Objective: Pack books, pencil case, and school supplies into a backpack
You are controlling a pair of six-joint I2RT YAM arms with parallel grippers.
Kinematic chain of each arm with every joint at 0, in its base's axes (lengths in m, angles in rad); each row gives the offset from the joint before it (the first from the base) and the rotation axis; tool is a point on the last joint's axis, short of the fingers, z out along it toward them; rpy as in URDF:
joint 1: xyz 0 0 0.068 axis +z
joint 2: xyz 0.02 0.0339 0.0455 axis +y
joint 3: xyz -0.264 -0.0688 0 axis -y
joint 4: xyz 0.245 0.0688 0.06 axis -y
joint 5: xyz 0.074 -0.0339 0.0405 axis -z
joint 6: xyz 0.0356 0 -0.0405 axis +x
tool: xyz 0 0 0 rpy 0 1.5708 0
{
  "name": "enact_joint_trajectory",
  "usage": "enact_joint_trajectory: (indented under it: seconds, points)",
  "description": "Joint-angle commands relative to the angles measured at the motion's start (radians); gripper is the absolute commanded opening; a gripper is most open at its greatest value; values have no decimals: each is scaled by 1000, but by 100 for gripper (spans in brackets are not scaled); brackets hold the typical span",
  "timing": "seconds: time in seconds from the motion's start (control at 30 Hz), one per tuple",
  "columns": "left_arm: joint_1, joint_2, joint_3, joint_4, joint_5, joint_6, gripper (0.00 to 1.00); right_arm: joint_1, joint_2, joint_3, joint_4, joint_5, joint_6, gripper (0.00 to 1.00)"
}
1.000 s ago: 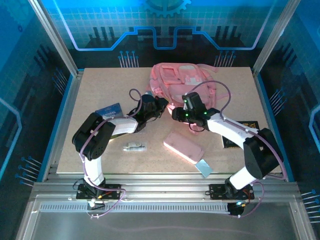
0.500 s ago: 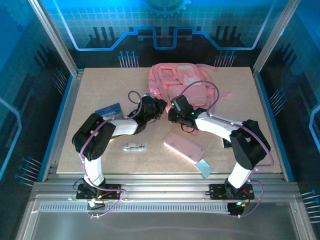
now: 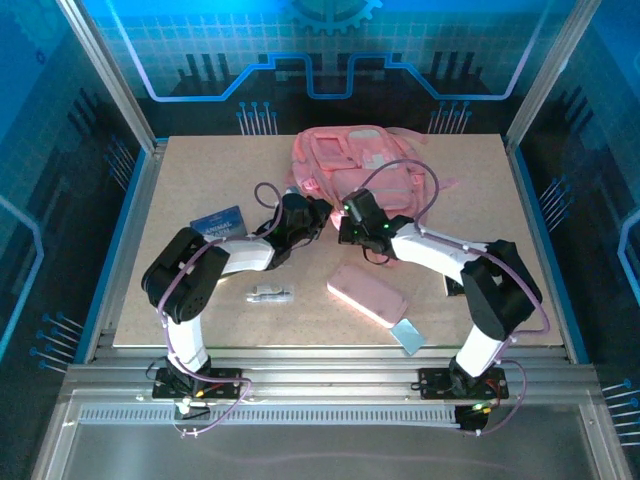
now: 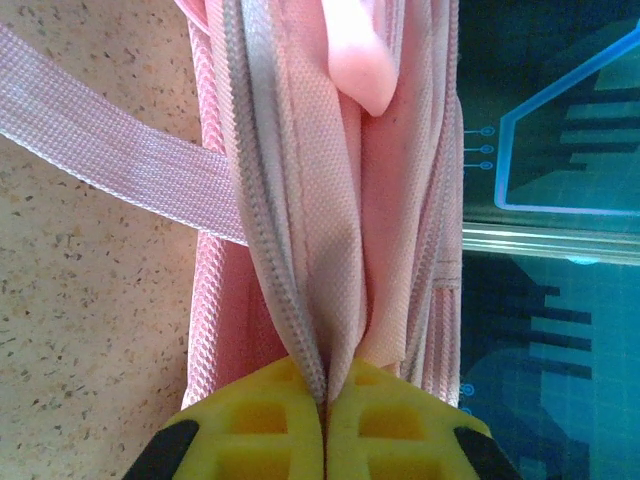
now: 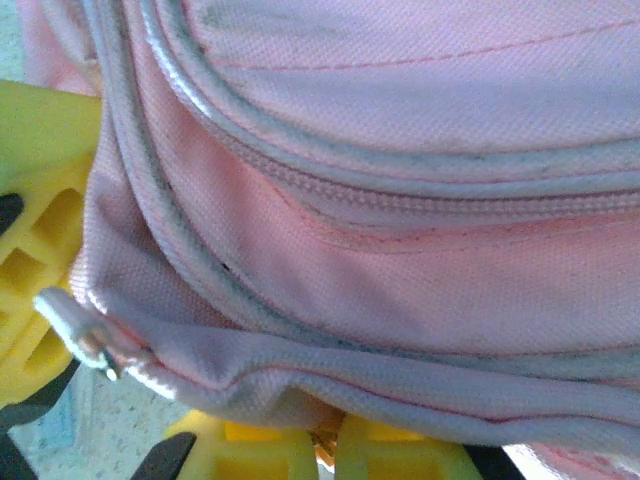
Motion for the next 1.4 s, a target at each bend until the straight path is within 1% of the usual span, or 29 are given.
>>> enact_joint_trajectory:
  seconds: [0.0, 0.07, 0.13, 0.27, 0.37, 0.43, 0.57, 0.67, 0.7, 0.73, 0.8, 0.83, 0.87, 0.9, 0.97, 1.0, 1.13, 1.17, 1.2, 1.27, 1.33, 1.37]
  points:
    - [35, -59, 50, 59, 41, 46, 0, -85, -45, -27, -30, -102, -77, 0]
    - [53, -54, 70, 35, 54, 69, 0, -116, -50, -7, -101, -184, -121, 0]
    - [70, -49, 80, 24, 71, 74, 0, -143, -53, 14, -185, -222, -177, 0]
    - [79, -57, 80, 21, 86, 87, 0, -210, -78, 2, -268, -175, -247, 0]
    - [79, -62, 81, 7, 92, 95, 0, -281, -110, -6, -294, -198, -265, 0]
    - [80, -59, 86, 0, 97, 96, 0, -302, -128, 7, -319, -201, -294, 0]
    - [80, -49, 102, -4, 105, 89, 0, -305, -131, 49, -362, -280, -348, 0]
    - [71, -44, 109, 3, 105, 76, 0, -299, -137, 51, -357, -357, -336, 0]
    - [68, -44, 112, 1, 102, 79, 0, -291, -138, 54, -365, -353, -332, 0]
    - [66, -42, 116, -2, 98, 80, 0, -276, -138, 59, -378, -328, -338, 1]
    - [65, -35, 123, -2, 100, 74, 0, -255, -138, 57, -387, -286, -346, 11]
    - [63, -31, 127, 2, 101, 69, 0, -253, -135, 49, -378, -288, -337, 14]
    - [62, -27, 130, 3, 102, 64, 0, -254, -132, 42, -365, -301, -329, 14]
    - [59, -24, 133, 7, 103, 59, 0, -254, -127, 35, -349, -308, -315, 12]
    - [53, -19, 137, 13, 105, 49, 0, -253, -119, 20, -314, -313, -293, 3]
    - [51, -18, 137, 18, 103, 46, 0, -252, -115, 13, -298, -312, -285, 0]
    - [49, -22, 133, 21, 97, 38, 0, -248, -104, 15, -293, -300, -281, 0]
    - [49, -24, 132, 20, 92, 41, 0, -245, -105, 16, -300, -298, -285, 3]
    - [50, -24, 132, 18, 86, 44, 0, -241, -107, 18, -311, -293, -291, 8]
    - [56, -21, 137, 10, 80, 62, 0, -237, -110, 24, -345, -296, -321, 12]
    - [70, -11, 149, -6, 88, 80, 0, -236, -101, 54, -419, -282, -390, 17]
    - [77, -7, 151, -6, 96, 79, 0, -236, -96, 66, -450, -255, -414, 23]
